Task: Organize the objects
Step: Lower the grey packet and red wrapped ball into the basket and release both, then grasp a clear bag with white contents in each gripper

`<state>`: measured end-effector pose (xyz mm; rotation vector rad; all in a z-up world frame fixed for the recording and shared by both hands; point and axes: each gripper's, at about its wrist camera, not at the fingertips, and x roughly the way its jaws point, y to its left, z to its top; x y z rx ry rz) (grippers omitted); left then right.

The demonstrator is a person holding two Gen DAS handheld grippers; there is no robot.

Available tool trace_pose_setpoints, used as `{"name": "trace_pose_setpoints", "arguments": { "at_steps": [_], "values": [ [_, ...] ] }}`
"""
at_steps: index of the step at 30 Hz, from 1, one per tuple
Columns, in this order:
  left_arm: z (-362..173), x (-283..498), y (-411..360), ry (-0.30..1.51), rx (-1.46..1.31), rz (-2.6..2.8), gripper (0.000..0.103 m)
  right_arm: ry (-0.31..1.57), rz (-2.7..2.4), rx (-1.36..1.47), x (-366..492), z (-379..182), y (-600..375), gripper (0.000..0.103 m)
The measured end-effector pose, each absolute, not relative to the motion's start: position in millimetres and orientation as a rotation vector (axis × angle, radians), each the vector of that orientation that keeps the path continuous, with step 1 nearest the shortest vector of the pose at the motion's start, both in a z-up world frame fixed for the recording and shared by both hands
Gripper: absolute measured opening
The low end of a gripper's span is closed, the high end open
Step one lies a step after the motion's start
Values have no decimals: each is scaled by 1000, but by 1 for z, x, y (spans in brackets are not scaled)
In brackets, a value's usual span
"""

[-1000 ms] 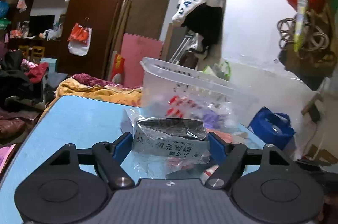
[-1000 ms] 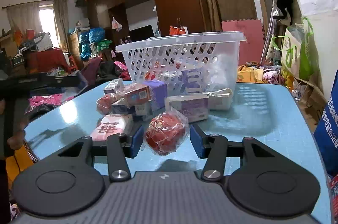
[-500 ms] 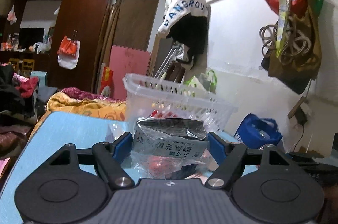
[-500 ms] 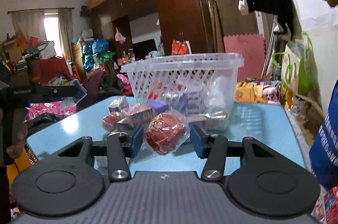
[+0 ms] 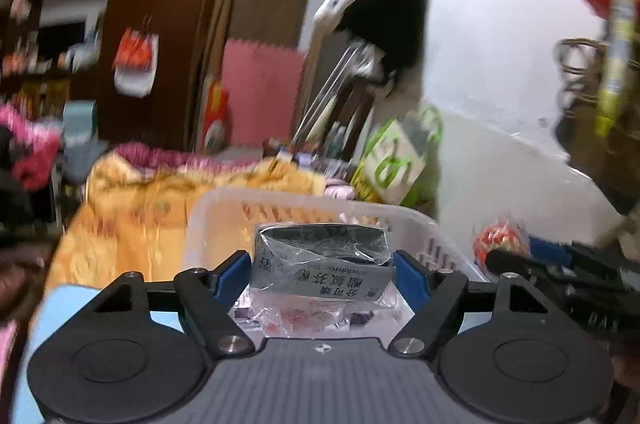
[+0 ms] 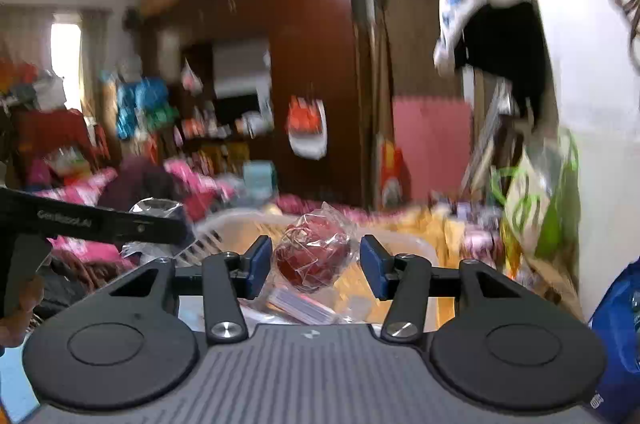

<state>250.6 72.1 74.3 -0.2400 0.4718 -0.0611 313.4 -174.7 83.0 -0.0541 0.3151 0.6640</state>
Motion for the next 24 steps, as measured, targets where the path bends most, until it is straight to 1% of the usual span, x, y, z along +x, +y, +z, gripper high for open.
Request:
{"name": "trace_pose_setpoints", "arguments": {
  "at_steps": [2,5,6,7,8,9,11,15,17,18,20,22,24],
  "values": [
    [67,265,75,495,-280,-51,80,345,664,-72,326,77,-168,53],
    [62,275,72,498,-265,-38,81,350,659,-86,333,67,-162,56],
    [60,279,69,515,-249,-25,84,345,657,-87,333,64,-161,70],
    [60,282,68,536,-238,-7,85,349,650,-86,332,63,-162,82],
    [59,283,67,550,-231,11,85,352,642,-84,329,64,-164,98],
    [59,283,67,553,-220,14,87,338,642,-82,322,65,-166,100],
    [64,276,70,538,-215,10,88,311,662,-80,305,70,-177,101],
    [71,222,75,428,-180,-18,88,261,706,-16,268,65,-214,103],
    [68,190,80,375,-143,-41,94,261,699,7,255,50,-234,103],
    [63,175,84,358,-130,-33,96,298,694,11,255,40,-240,103],
    [50,157,94,347,-146,5,96,425,683,-10,268,16,-240,103],
    [34,144,107,336,-182,10,96,509,636,-13,287,-4,-236,101],
    [21,143,113,342,-188,11,96,558,634,34,306,-14,-233,96]
  ]
}}
